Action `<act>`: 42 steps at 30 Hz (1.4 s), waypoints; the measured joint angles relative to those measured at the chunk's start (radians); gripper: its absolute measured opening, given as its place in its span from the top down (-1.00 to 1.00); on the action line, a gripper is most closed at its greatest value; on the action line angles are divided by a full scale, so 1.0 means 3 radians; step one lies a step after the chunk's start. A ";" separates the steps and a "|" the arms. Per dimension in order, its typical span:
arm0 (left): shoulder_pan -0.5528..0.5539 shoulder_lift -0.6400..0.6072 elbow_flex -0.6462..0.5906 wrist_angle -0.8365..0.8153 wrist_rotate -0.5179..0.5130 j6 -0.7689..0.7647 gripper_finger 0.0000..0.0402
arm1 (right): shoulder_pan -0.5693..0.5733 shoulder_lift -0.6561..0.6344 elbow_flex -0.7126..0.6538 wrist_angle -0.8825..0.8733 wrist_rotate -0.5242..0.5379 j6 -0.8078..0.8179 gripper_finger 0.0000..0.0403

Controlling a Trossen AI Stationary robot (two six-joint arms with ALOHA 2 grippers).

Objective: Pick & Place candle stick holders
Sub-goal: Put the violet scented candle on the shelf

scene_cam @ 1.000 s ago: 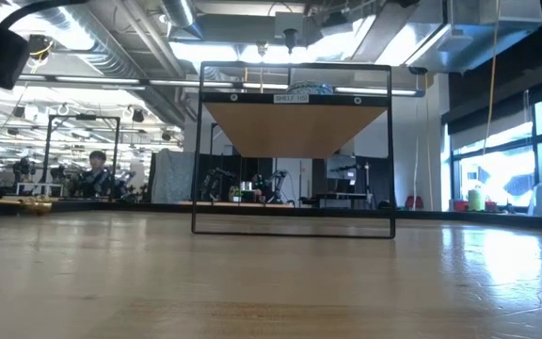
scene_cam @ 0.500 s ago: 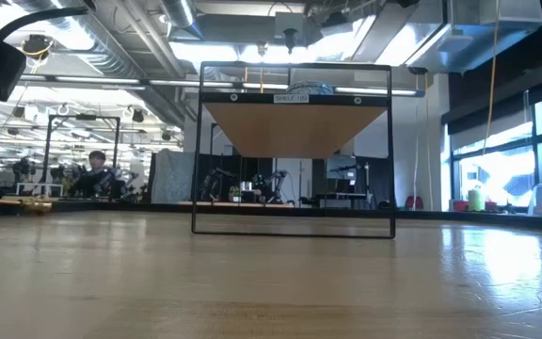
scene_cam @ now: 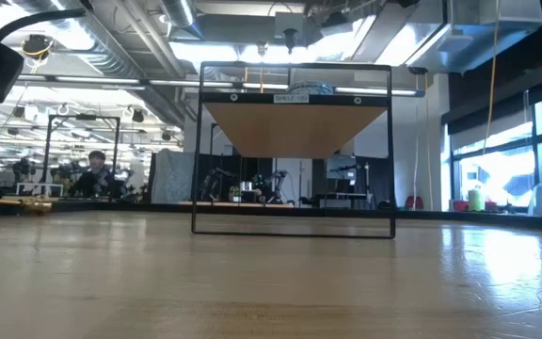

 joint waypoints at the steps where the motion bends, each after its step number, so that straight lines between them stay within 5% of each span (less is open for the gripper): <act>1: -0.0001 0.0000 0.0000 0.0000 0.0000 0.0000 -0.60 | 0.0000 0.0000 0.0000 0.0000 0.0000 0.0000 -0.06; 25: 0.0088 0.0000 -0.0151 0.0308 0.0056 -0.0017 -0.45 | 0.0000 0.0000 0.0000 0.0001 0.0000 -0.0001 -0.06; 42: 0.0848 -0.0566 0.0750 -0.0892 -0.0599 0.0812 -0.45 | 0.0000 -0.0107 0.0000 0.0006 0.0039 -0.0011 -0.06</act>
